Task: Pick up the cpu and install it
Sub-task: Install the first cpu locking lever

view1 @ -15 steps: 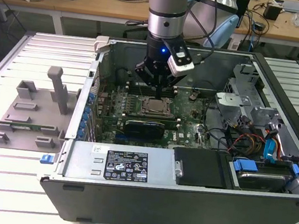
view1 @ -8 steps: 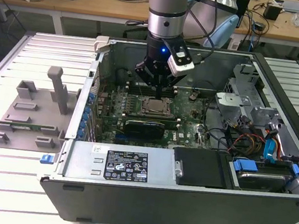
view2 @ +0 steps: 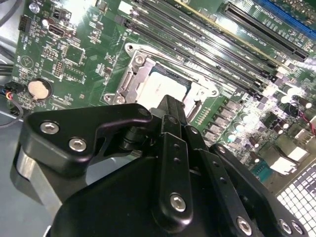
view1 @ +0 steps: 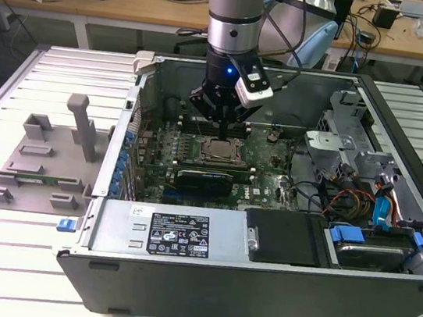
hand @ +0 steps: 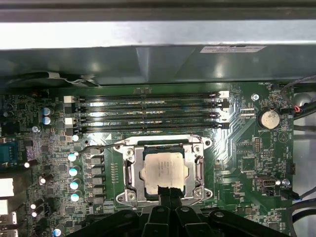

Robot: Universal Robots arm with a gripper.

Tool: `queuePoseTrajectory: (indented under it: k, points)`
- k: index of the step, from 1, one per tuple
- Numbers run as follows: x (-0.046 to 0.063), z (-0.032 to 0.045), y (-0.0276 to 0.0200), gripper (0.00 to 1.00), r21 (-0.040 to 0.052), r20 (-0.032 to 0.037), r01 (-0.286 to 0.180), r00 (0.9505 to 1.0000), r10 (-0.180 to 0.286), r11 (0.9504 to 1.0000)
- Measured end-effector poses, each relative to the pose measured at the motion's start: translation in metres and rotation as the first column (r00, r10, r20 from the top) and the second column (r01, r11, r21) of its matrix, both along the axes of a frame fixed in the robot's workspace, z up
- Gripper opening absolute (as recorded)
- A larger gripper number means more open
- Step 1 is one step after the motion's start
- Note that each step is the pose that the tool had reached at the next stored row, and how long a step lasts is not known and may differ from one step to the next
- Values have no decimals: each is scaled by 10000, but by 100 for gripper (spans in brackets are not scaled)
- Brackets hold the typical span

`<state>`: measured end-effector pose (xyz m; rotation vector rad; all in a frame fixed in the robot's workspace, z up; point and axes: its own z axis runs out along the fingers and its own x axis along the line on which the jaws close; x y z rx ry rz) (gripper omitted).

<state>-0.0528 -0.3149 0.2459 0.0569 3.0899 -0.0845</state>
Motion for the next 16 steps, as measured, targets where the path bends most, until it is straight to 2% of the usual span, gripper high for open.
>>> queuePoseTrajectory:
  k: [4, 8, 16]
  points:
    - [-105, -1, 6, 11, 2, 2, 0, 10000, 0, 10000]
    - [-320, -1, 17, 11, 1, 3, 1, 10000, -1, 10000]
    - [-539, -1, 26, 11, 1, 3, 2, 10000, -2, 10000]
